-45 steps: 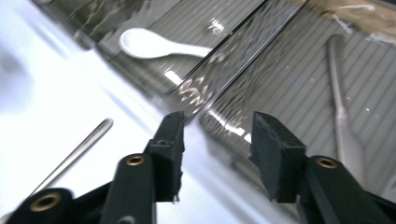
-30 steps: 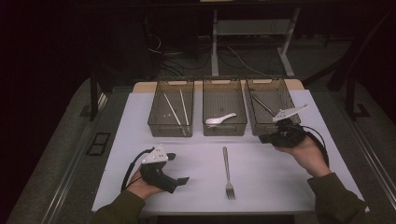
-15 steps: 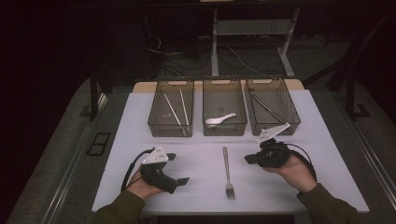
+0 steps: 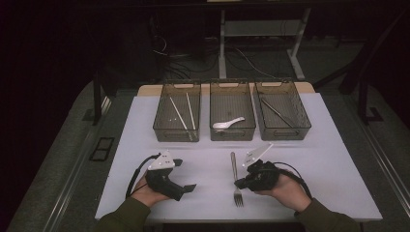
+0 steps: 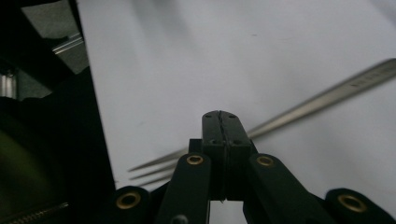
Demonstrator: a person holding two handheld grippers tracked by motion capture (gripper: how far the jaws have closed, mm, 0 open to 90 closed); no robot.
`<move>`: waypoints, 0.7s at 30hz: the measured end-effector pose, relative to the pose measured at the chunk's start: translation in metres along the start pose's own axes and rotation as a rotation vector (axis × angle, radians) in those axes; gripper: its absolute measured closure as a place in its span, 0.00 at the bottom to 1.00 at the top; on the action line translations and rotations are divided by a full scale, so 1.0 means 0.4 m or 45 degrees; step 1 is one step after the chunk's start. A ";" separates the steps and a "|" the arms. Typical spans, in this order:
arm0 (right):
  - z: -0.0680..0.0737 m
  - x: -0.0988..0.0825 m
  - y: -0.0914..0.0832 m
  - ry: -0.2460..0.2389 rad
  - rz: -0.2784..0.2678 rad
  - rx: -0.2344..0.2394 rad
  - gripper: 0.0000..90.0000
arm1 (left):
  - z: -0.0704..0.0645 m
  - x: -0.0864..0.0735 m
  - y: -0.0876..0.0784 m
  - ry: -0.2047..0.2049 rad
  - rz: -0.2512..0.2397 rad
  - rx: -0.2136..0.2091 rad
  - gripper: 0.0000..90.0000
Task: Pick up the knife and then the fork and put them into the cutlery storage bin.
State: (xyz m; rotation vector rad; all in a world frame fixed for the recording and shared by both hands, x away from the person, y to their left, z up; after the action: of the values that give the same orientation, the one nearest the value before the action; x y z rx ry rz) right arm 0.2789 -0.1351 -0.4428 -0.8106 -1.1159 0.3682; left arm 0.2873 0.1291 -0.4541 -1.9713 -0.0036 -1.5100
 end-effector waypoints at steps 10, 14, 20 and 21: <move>0.073 -0.002 0.066 -0.095 0.096 0.084 1.00 | 0.000 0.000 -0.001 -0.001 -0.001 0.000 0.00; 0.085 -0.008 0.079 -0.129 0.139 0.083 0.99 | -0.001 0.001 -0.002 -0.001 -0.005 0.000 0.00; 0.083 -0.020 0.063 -0.146 0.174 0.035 1.00 | 0.000 0.001 -0.002 -0.002 -0.004 0.000 0.00; 0.082 -0.022 0.061 -0.155 0.174 0.030 1.00 | 0.000 0.001 -0.002 -0.003 -0.004 0.000 0.00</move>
State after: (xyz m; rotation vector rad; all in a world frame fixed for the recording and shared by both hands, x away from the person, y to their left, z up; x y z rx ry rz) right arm 0.2488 -0.1116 -0.4597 -0.8549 -1.1697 0.5499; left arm 0.2873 0.1297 -0.4535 -1.9741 -0.0074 -1.5096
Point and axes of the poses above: each handheld gripper's, and its own axes: y roughly forward along the jaws, x roughly out of its top, z roughly to its left, the point moved 4 cm from there along y, roughly forward along the jaws, and after that the axes turned 5 degrees about -z, right-handed, at the moved point
